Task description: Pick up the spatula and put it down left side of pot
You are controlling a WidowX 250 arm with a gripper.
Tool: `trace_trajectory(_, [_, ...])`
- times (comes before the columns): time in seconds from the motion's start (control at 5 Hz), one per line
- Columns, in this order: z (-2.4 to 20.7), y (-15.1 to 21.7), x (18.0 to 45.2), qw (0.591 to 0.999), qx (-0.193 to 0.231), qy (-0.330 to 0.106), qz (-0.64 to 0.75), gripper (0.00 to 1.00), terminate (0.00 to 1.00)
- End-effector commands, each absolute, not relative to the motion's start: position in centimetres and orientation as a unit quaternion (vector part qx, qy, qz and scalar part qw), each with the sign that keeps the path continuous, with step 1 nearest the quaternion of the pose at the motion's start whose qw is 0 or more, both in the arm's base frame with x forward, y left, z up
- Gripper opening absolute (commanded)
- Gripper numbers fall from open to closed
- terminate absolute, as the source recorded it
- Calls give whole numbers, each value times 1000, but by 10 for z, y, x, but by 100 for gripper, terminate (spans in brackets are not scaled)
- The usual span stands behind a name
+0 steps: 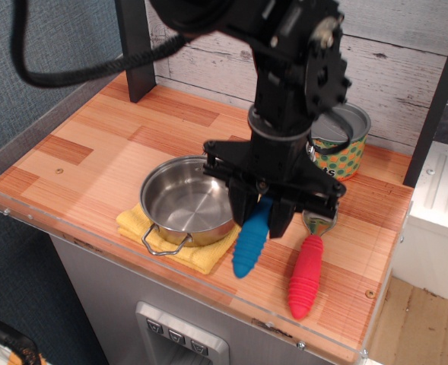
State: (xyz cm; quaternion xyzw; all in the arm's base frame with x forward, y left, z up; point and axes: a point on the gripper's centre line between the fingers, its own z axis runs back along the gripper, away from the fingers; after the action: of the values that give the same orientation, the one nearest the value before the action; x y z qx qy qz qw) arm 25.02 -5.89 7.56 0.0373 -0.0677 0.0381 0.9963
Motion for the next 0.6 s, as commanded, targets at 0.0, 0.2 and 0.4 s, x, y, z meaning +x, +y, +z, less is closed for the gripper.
trace_trajectory(0.0, [108,-17,267,991,43,-75,104,0,0])
trace_trajectory(0.2, [108,24,263,990,54,-51,124,0,0])
trace_trajectory(0.4, [109,58,254,992,50,-52,104,0,0])
